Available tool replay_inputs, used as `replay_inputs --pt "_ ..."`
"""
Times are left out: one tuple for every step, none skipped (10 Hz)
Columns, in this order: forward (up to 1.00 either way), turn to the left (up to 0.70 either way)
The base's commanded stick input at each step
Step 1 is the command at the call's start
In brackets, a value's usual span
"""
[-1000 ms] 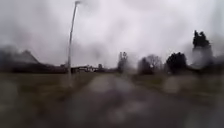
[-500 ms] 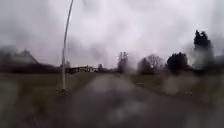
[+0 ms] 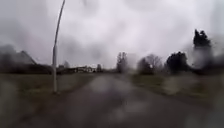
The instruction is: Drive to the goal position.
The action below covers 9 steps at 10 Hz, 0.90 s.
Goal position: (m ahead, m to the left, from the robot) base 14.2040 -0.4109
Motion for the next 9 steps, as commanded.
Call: replay_inputs --pt "1.0 0.0" --pt "1.0 0.0" --pt "1.0 0.0" --pt "1.0 0.0" --pt "1.0 0.0" --pt "1.0 0.0" --pt "1.0 0.0" --pt "1.0 0.18" --pt "1.0 0.36"
